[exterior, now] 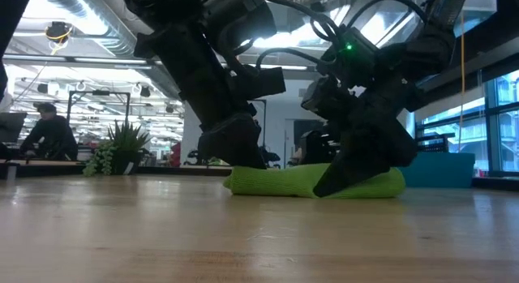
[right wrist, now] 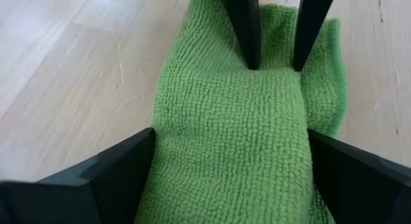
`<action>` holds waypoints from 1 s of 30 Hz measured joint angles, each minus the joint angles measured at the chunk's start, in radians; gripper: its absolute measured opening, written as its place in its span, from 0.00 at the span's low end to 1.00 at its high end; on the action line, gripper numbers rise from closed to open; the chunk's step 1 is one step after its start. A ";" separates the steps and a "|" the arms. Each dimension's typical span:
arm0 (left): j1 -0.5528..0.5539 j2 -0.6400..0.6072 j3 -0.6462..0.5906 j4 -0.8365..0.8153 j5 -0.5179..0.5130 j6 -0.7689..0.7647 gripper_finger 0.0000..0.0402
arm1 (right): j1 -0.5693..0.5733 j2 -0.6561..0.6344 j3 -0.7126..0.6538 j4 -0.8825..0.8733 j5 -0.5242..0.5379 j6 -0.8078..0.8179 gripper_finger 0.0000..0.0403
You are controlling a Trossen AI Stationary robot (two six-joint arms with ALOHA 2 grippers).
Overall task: Roll microfiber towels into tight, uniform cylinder then place into a basket
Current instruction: Put the rolled gray microfiber cloth into the blue bin
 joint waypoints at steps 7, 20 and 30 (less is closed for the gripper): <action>0.000 0.000 0.000 0.001 0.000 0.000 0.21 | 0.009 0.001 -0.001 0.000 0.008 0.009 0.95; 0.000 0.000 0.000 0.002 0.000 0.000 0.21 | 0.007 0.002 -0.002 -0.001 0.018 0.021 0.59; 0.000 0.000 0.000 0.002 0.000 0.000 0.21 | 0.006 0.003 -0.004 0.019 0.019 0.039 0.09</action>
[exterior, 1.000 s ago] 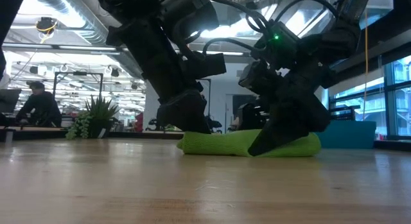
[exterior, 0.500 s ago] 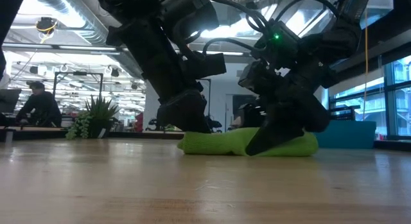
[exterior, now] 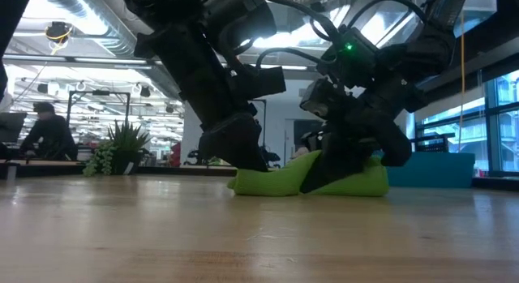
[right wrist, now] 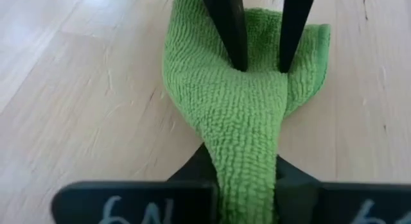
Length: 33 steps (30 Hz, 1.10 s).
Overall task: Roll microfiber towels into tight, uniform cylinder then place into a basket
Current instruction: Put the rolled gray microfiber cloth into the blue bin
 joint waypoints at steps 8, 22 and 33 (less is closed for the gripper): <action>0.000 0.000 0.000 0.000 0.000 0.000 0.21 | 0.000 0.000 0.000 0.004 -0.003 0.000 0.09; 0.000 0.000 -0.002 0.021 0.000 -0.001 0.21 | 0.000 0.000 0.000 0.004 -0.006 0.000 0.07; 0.008 0.000 -0.002 0.022 0.008 -0.067 0.24 | 0.000 0.000 0.000 0.007 -0.007 0.028 0.07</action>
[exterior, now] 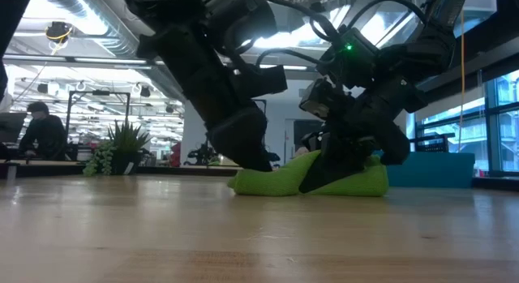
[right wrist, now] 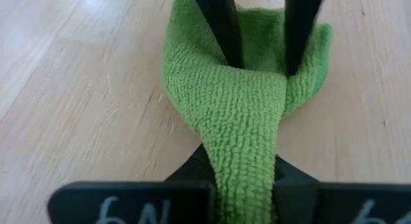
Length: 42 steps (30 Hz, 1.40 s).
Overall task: Roll microfiber towels into tight, uniform cylinder then place into a basket
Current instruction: Put the rolled gray microfiber cloth into the blue bin
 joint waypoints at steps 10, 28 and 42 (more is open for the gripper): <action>-0.004 -0.036 0.000 -0.010 -0.020 -0.075 0.26 | 0.000 0.000 0.000 0.000 0.000 0.022 0.07; -0.186 -0.384 0.001 -0.286 -0.153 -0.234 0.27 | -0.024 -0.188 -0.004 -0.134 0.058 -0.006 0.07; -0.269 -0.425 0.001 -0.292 -0.247 -0.240 0.27 | -0.114 -0.664 -0.001 -0.606 0.327 -0.089 0.07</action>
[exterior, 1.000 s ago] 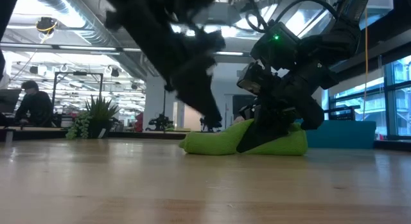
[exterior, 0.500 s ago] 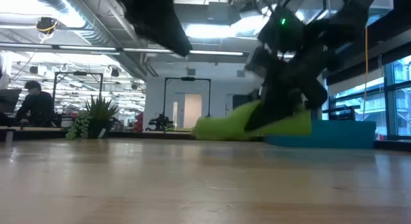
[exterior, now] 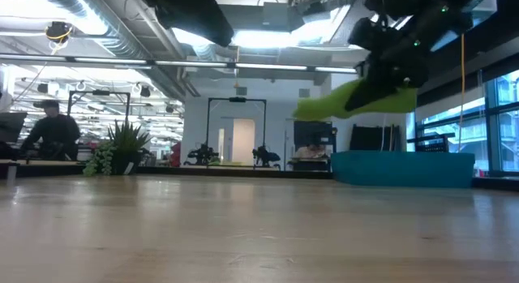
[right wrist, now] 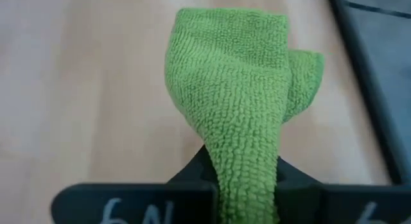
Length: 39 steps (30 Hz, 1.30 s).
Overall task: Roll microfiber towels into tight, uniform cylinder then place into a basket
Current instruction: Put the rolled gray microfiber cloth into the blue bin
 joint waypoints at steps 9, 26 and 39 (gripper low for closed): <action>0.006 0.000 0.000 -0.006 -0.002 0.000 0.27 | -0.217 -0.159 -0.002 -0.213 0.008 -0.124 0.07; 0.013 0.001 0.000 -0.006 -0.001 0.027 0.27 | -0.524 -0.103 -0.035 -0.242 0.058 -0.232 0.07; 0.015 0.001 0.000 -0.005 -0.001 0.053 0.27 | -0.628 0.102 -0.035 -0.196 0.000 -0.442 0.07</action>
